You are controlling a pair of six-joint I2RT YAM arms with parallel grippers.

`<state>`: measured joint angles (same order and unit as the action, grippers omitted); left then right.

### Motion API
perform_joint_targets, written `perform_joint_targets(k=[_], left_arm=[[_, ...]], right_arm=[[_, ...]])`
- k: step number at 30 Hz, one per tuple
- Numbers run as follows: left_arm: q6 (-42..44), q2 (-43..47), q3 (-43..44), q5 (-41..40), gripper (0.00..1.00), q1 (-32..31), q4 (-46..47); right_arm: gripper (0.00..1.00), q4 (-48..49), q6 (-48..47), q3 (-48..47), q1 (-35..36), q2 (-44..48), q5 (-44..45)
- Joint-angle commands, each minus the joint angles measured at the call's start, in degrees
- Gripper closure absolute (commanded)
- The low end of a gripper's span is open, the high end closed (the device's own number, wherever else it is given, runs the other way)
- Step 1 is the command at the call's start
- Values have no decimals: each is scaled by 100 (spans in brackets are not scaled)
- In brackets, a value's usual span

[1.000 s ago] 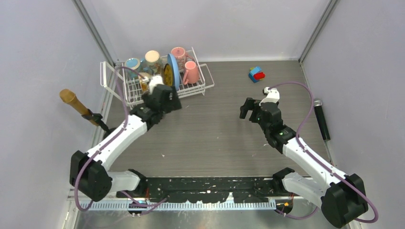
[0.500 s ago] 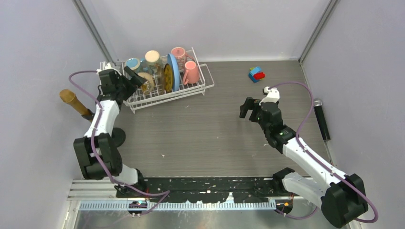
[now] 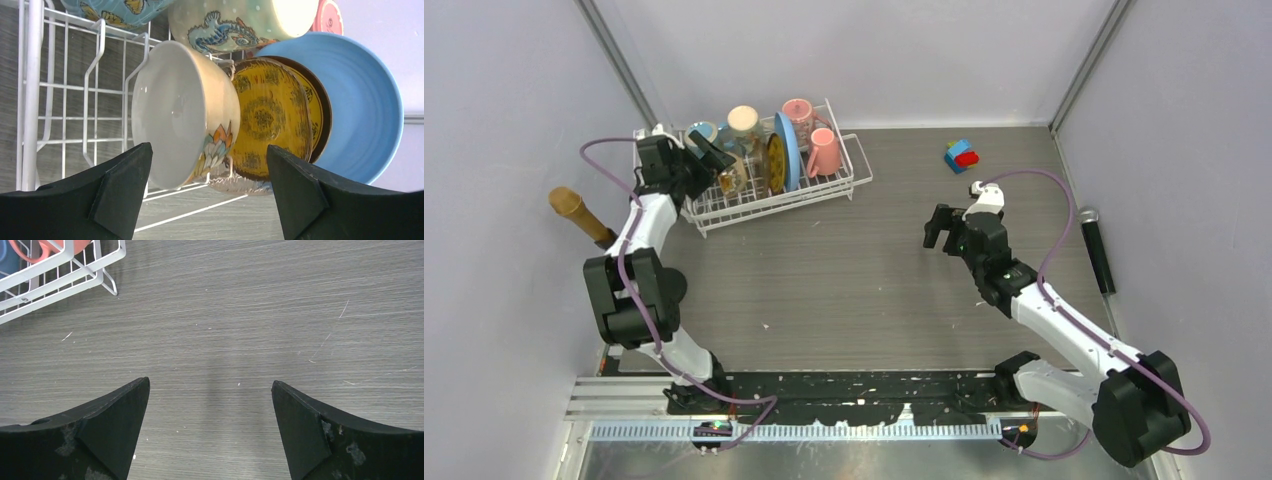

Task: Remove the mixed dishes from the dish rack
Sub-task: Pick up the bowl from the dish rack.

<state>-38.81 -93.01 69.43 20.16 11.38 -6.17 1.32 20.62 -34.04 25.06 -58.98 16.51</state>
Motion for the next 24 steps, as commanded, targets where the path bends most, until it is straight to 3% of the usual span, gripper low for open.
perform_joint_targets(k=[1, 6, 24], left_arm=[[14, -268, 359, 149, 14, 20, 377], [-88, -591, 534, 383, 34, 18, 423], [-618, -851, 559, 917, 69, 23, 752]], right_arm=[[0, 302, -123, -59, 25, -1, 89], [0, 287, -159, -73, 25, -65, 162], [0, 44, -176, -252, 25, -175, 196]])
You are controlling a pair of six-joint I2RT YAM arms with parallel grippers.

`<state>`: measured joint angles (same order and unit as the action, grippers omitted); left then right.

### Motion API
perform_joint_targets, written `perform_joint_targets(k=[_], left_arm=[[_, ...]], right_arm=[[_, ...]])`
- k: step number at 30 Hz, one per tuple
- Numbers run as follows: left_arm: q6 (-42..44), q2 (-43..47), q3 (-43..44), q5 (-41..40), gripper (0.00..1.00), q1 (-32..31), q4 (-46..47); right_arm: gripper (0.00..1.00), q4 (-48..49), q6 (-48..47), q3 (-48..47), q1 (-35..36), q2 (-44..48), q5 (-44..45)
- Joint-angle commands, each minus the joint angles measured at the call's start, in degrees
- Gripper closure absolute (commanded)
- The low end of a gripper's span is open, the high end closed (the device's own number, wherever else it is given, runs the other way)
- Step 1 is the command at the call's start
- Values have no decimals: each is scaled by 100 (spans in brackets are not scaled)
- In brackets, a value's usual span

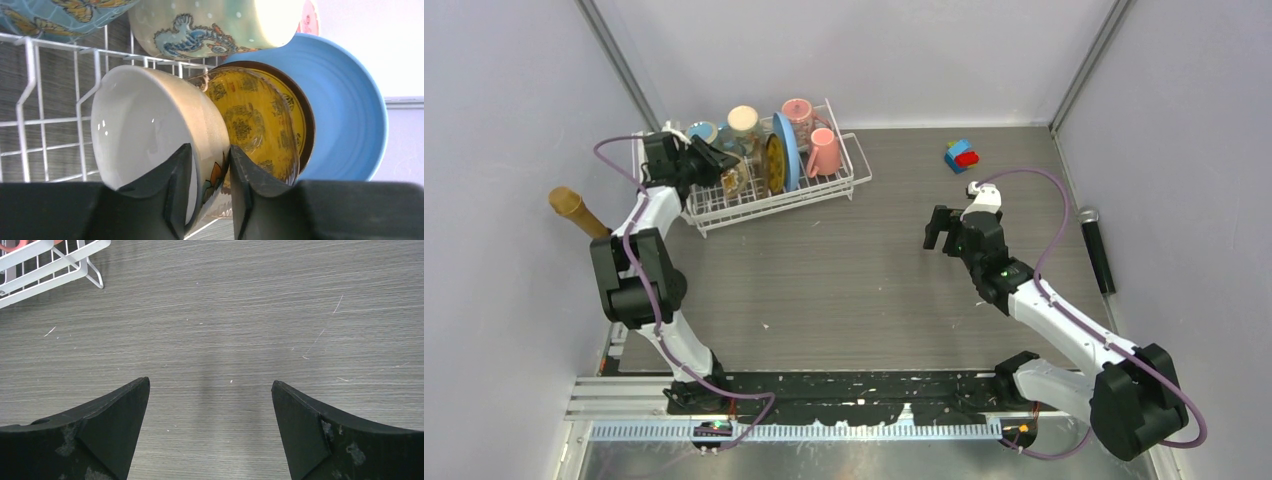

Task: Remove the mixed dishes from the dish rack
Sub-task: Pick up the bowl from the dish rack.

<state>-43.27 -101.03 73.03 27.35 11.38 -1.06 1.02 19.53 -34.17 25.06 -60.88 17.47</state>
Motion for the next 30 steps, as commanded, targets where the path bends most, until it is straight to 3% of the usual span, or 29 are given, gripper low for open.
perform_joint_targets(k=[1, 3, 11, 14, 22, 30], left_arm=[[-220, -55, 204, 228, 73, 21, 259], [-332, -32, 219, 223, 80, 22, 242], [-674, 54, 298, 401, 89, 23, 634], [-824, 2, 308, 559, 100, 23, 869], [-1315, -127, 160, 1401, 100, 18, 2252], [-1259, 220, 246, 1584, 100, 18, 2119]], right_arm=[[0, 74, -65, -232, 25, 24, 103], [0, 63, -56, -229, 25, 39, 103], [0, -57, -22, -321, 25, -16, -32], [0, -58, -10, -306, 24, 11, -34], [0, -49, -28, -248, 25, 154, -66], [0, -40, -22, -218, 28, 269, -90]])
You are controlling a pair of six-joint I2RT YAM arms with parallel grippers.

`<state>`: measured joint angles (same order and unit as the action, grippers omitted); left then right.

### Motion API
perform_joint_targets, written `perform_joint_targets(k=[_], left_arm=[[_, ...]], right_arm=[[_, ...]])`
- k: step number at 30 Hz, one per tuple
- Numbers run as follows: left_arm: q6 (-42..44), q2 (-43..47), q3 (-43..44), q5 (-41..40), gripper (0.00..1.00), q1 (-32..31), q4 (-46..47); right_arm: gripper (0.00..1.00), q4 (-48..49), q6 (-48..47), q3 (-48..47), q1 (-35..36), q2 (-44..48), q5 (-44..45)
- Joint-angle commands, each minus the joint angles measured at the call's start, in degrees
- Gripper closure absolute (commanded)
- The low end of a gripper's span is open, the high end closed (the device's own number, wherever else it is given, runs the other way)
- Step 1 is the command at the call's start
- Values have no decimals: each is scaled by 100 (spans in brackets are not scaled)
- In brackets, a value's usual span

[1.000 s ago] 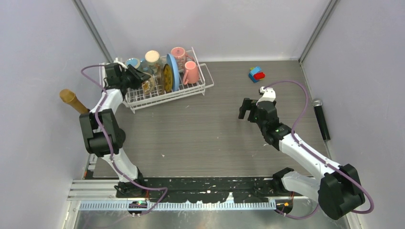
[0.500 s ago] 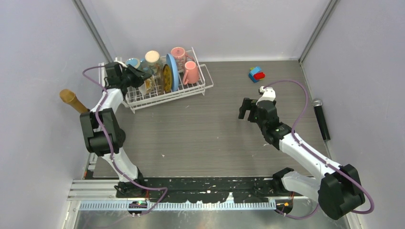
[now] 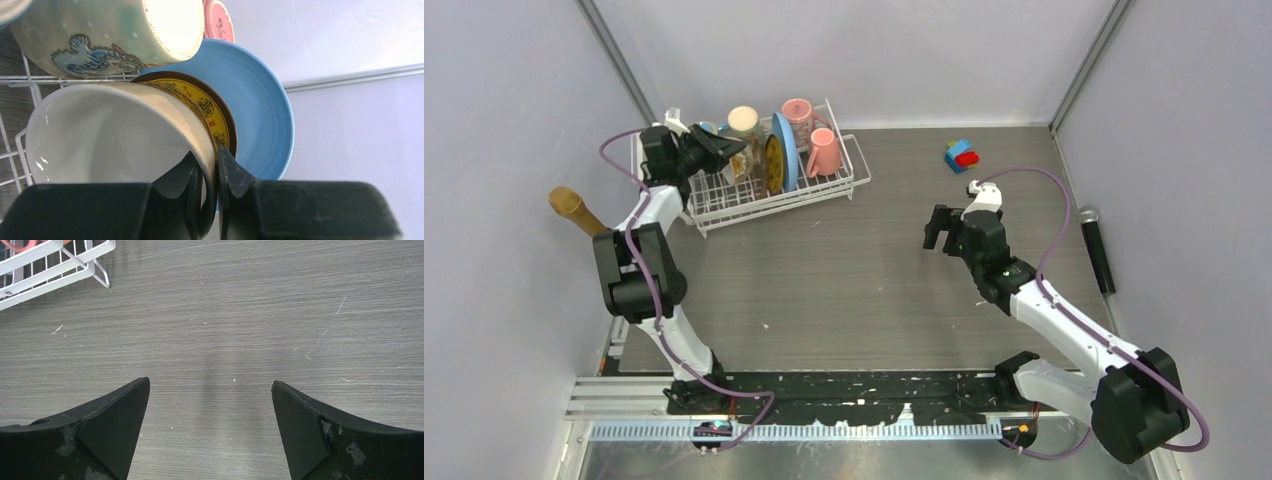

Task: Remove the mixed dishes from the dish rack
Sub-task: Pick up the bowl from the dish rack, then place the bowl at the center of the board.

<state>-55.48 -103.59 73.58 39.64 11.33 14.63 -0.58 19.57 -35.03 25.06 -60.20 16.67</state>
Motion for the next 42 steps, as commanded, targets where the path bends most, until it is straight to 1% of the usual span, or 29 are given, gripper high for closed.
perform_joint_targets(k=[1, 5, 8, 11, 13, 14, 16, 19, 23, 25, 28, 32, 35, 39, 42], left_arm=[[38, 579, 196, 346, 100, 19, 412], [569, 1195, 202, 136, 100, -63, -436], [1361, 1808, 277, -393, 100, -369, -1599], [2417, 2518, 356, -1952, 100, -1170, -3059], [2785, 2927, 347, -3169, 100, -1854, -3810], [2843, 3110, 304, -3621, 100, -2160, -4119], [2764, 3423, 133, -4323, 100, -2637, -4562], [2453, 3752, -270, -5044, 100, -3221, -4952], [2207, 3766, -719, -5940, 100, -4026, -5577], [2218, 3657, -929, -6146, 100, -4291, -5816], [1879, 3508, -1321, -6251, 100, -4416, -5988], [1405, 3496, -1942, -6584, 100, -4447, -5892], [1197, 3408, -2125, -6844, 100, -4438, -5882], [877, 3077, -2189, -7304, 100, -4439, -6012], [690, 2844, -2322, -7393, 100, -4419, -5854]], right_arm=[[0, 119, -25, -124, 26, 211, -21], [0, 126, 3, -96, 25, 280, -119], [0, 180, 47, -58, 26, 389, -148], [0, 254, 109, 33, 23, 545, -118], [0, 319, 189, 110, 25, 649, -64], [0, 363, 214, 137, 25, 681, -39], [0, 396, 270, 186, 25, 741, 7], [0, 404, 322, 210, 25, 786, 3], [0, 498, 349, 263, 25, 829, 4], [0, 566, 362, 313, 23, 876, 36], [0, 670, 384, 417, 24, 960, 122], [0, 673, 356, 436, 25, 1003, 226], [0, 758, 344, 469, 25, 994, 241], [0, 835, 328, 484, 25, 878, 278], [0, 861, 354, 472, 25, 791, 233]])
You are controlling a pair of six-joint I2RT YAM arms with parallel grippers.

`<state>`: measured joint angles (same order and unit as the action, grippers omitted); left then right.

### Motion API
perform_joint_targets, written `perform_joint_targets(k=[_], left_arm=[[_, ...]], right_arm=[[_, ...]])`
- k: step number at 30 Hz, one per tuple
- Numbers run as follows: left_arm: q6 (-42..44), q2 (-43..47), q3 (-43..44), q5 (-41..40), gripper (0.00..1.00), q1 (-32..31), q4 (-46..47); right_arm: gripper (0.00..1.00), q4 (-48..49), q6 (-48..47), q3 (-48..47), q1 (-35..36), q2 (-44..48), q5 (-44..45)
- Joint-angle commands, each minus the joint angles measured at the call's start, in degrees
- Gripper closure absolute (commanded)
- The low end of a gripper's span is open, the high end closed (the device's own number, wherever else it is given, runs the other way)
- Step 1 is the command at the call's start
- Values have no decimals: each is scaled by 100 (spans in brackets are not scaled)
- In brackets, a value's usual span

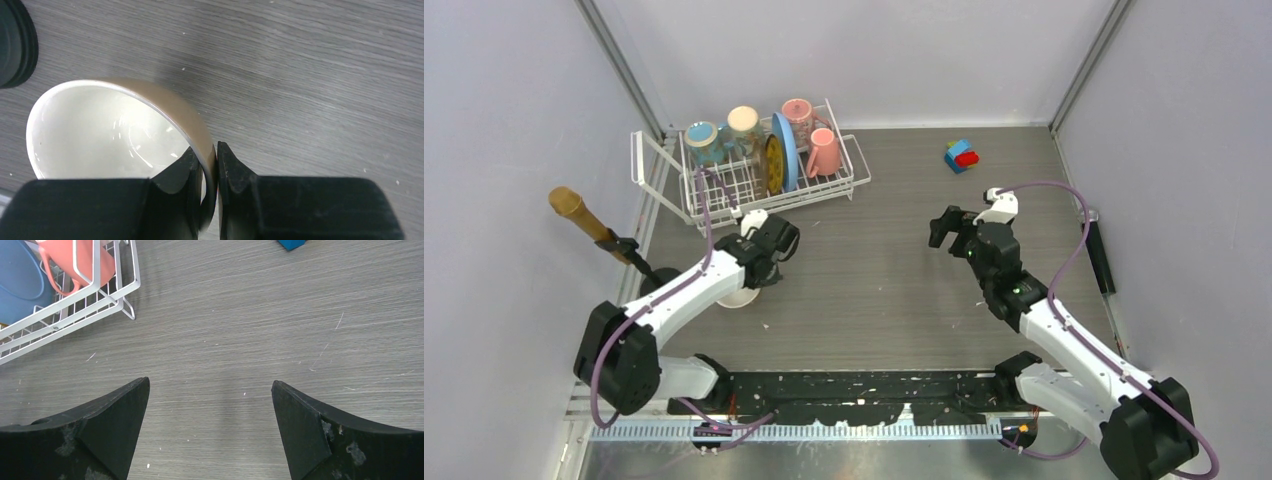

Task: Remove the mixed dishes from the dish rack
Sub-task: Place the bowl at the center of the board.

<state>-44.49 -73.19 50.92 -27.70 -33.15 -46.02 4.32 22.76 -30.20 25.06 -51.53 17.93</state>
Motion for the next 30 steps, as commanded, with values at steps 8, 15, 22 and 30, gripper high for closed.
perform_joint_targets(k=[8, 15, 22, 30], left_arm=[[-517, -516, -473, -600, 100, 223, 728], [-505, -421, -670, -534, 93, 317, 875], [-482, -746, -675, -342, 92, 326, 901], [-483, -471, -609, -393, 49, 326, 605]], right_arm=[[0, 274, 53, -97, 25, -126, -32], [0, 338, 57, -54, 25, -110, -33], [0, 381, 87, -60, 25, -233, -33], [0, 518, 95, -33, 25, -310, -52]])
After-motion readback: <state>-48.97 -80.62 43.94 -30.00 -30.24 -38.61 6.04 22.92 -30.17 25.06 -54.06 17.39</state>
